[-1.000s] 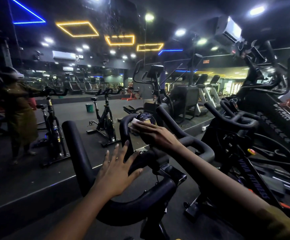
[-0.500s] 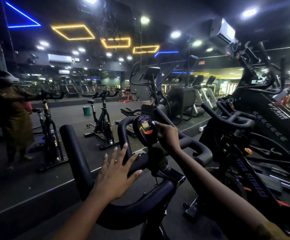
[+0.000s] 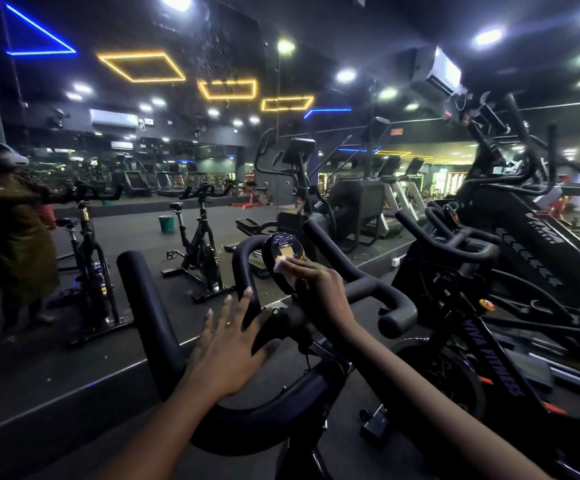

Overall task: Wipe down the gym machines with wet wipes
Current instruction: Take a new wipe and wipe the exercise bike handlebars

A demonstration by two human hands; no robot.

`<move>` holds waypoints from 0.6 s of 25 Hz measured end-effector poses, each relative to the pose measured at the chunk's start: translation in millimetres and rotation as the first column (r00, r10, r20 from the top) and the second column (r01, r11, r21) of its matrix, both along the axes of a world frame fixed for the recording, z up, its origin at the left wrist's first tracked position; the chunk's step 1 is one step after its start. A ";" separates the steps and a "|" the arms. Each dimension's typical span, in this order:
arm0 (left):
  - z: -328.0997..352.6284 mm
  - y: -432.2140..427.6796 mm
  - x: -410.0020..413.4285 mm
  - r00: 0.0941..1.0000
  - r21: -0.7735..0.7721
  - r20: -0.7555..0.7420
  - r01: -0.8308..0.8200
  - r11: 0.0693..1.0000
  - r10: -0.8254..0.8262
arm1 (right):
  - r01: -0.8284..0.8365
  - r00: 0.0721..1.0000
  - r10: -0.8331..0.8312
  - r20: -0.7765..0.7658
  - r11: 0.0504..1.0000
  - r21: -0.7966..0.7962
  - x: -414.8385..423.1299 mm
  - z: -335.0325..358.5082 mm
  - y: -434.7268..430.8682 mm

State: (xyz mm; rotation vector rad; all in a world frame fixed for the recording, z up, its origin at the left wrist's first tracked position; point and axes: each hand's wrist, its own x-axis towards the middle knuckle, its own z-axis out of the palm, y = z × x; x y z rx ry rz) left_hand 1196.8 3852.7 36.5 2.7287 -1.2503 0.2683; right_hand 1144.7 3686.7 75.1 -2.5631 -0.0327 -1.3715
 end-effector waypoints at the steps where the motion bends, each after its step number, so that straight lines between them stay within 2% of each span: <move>1: -0.9 -0.2 0.8 1.000 -0.003 0.009 0.000 1.000 0.000 | -0.055 0.998 0.056 0.008 0.987 -0.152 3.5 6.1 -1.1; 2: -1.0 -0.2 1.1 1.000 -0.007 0.015 -0.001 1.000 0.001 | -0.075 0.997 0.080 0.001 0.938 -0.337 9.2 9.8 -6.6; 3: -1.6 0.0 1.0 1.000 -0.008 0.012 -0.003 1.000 0.003 | -0.069 0.996 0.035 -0.082 0.883 -0.465 11.6 11.5 -12.9; 6: -1.4 0.8 1.6 1.000 -0.022 0.010 0.000 1.000 0.000 | 0.030 0.943 -0.216 -0.254 0.813 -0.581 15.0 8.9 -36.3; 7: -1.7 0.8 1.9 1.000 -0.020 0.009 0.000 1.000 0.000 | 0.013 0.930 -0.244 -0.277 0.772 -0.635 15.2 5.5 -46.0; 8: -2.2 0.2 2.1 1.000 -0.019 0.012 0.001 1.000 -0.001 | -0.080 0.905 -0.178 -0.386 0.821 -0.565 15.5 -2.4 -56.0; 9: -3.2 -0.4 2.8 1.000 -0.019 0.017 0.000 1.000 0.000 | -0.108 0.902 -0.148 -0.406 0.832 -0.545 13.4 -6.8 -61.4; 10: -3.9 -1.0 3.6 1.000 -0.021 0.020 -0.002 1.000 0.003 | -0.128 0.911 -0.112 -0.398 0.839 -0.528 8.8 -11.9 -64.4; 12: -5.4 -1.6 5.5 1.000 -0.014 0.022 -0.010 1.000 0.010 | -0.226 0.929 0.003 -0.370 0.796 -0.561 -6.3 -11.1 -66.6; 13: -5.5 -1.2 5.5 1.000 -0.010 0.025 -0.005 1.000 0.005 | -0.293 0.893 0.045 -0.447 0.813 -0.504 -17.5 -9.5 -63.8; 15: -3.3 1.2 2.3 0.999 -0.001 0.041 0.025 1.000 -0.025 | -0.269 0.917 0.090 -0.388 0.858 -0.437 -37.4 -11.3 -59.1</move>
